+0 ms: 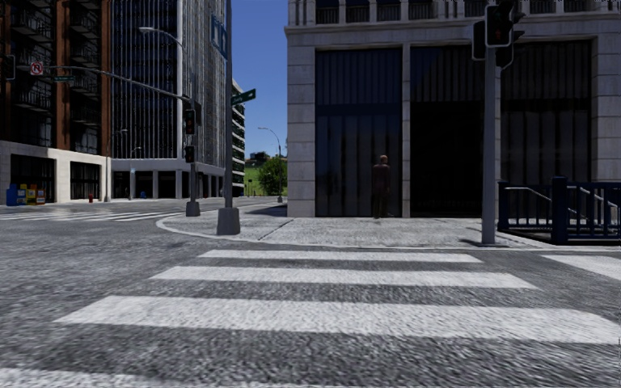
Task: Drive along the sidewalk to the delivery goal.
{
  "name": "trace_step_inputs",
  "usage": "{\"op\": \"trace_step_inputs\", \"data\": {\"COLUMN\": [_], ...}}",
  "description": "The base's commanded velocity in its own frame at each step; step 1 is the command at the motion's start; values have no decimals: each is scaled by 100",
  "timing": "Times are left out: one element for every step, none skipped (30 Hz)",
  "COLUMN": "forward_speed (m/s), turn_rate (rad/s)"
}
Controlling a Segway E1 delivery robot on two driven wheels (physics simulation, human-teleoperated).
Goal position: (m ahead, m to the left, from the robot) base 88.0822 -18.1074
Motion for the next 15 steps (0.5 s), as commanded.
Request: {"op": "trace_step_inputs", "data": {"forward_speed": [200,200,200,200,200,200,200,200,200,200,200,200,200,200,200], "turn_rate": [0,0,0,0,0,0,0,0,0,0,0,0,0,0,0]}}
